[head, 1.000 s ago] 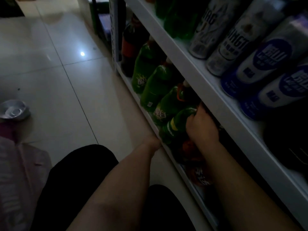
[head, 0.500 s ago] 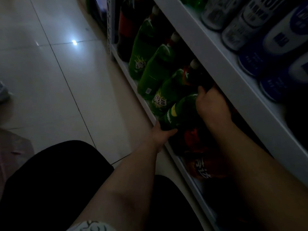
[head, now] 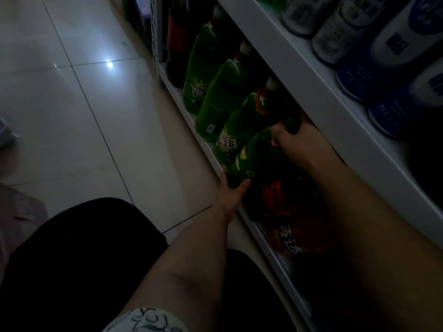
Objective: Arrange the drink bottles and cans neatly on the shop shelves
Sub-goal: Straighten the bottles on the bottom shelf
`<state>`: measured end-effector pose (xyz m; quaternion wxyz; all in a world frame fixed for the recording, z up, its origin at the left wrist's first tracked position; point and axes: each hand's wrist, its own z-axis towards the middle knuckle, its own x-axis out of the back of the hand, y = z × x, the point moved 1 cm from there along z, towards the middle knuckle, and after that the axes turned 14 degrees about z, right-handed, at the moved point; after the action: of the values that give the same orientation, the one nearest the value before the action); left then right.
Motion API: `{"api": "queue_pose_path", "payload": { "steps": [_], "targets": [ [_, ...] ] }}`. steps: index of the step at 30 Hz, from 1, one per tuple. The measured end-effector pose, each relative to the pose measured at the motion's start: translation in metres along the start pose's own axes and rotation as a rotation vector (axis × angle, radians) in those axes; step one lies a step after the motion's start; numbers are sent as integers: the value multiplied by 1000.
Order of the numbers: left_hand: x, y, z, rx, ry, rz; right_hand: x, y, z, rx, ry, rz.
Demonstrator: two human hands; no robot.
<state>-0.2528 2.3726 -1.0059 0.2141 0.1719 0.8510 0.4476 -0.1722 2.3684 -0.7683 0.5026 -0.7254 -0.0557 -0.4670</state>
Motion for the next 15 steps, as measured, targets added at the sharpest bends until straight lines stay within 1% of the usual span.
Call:
{"api": "queue_pose_path", "payload": {
  "steps": [2,5,7,11,13,15],
  "targets": [
    [-1,-2,-2,22,6,-5,-3,-1,0,9,40,50],
    [-1,1,-6,67,-22,-12,-13,-3,-2,62,153,49],
    [-1,10,-4,126,-41,-47,-16,1,-2,46,231,39],
    [6,20,6,223,-50,-151,-19,13,-6,12,319,108],
    [10,20,4,224,-6,-249,-22,14,-9,8,368,134],
    [13,20,-1,232,72,-383,-24,14,-7,-36,409,173]
  ]
}}
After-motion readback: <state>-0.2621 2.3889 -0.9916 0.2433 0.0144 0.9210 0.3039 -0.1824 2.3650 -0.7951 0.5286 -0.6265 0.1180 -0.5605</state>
